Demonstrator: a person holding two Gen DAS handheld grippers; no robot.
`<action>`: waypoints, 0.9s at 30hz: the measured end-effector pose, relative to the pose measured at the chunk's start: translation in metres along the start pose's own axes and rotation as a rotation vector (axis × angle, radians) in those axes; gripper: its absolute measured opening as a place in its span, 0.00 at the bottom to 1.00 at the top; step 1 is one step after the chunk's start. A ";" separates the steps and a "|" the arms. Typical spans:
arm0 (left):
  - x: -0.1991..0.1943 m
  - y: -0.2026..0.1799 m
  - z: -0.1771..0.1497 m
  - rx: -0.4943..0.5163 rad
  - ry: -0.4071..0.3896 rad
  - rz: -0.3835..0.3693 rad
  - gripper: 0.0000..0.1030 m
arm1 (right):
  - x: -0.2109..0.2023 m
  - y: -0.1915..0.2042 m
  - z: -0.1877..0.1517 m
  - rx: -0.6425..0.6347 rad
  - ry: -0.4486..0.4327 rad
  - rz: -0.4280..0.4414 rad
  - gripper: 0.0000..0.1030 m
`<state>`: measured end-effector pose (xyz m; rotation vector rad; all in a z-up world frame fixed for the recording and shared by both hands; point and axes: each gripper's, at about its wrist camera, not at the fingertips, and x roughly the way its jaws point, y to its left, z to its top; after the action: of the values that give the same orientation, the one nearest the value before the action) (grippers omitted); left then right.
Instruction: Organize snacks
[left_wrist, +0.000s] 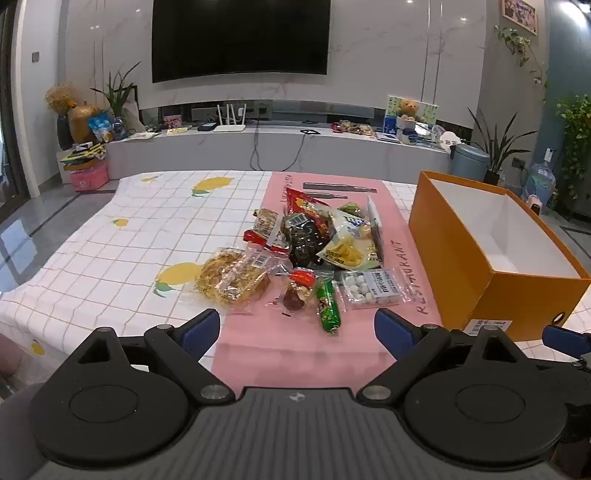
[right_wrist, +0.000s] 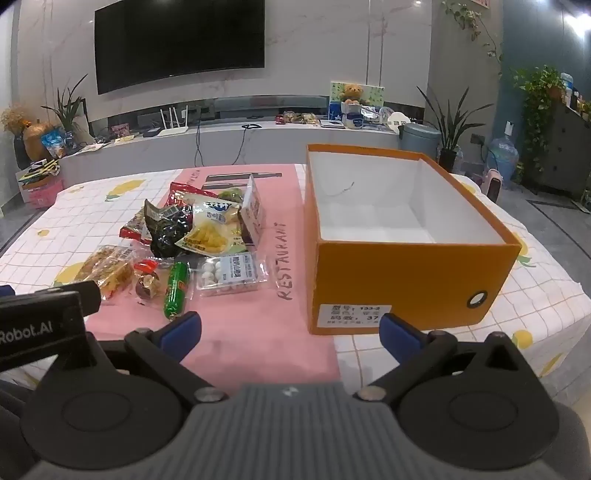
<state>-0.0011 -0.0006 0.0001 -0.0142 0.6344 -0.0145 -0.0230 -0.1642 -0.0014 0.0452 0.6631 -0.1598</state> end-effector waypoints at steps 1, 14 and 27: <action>-0.001 -0.001 0.000 0.009 -0.007 -0.003 1.00 | 0.000 -0.001 0.000 -0.002 0.000 -0.001 0.97; 0.005 0.000 -0.003 -0.007 0.016 0.005 1.00 | 0.005 0.000 -0.004 -0.006 0.013 0.012 0.97; 0.008 0.001 -0.005 -0.011 0.029 0.016 1.00 | 0.004 0.003 -0.006 -0.005 0.021 0.023 0.97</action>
<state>0.0022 0.0007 -0.0086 -0.0190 0.6635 0.0046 -0.0231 -0.1610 -0.0091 0.0494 0.6835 -0.1354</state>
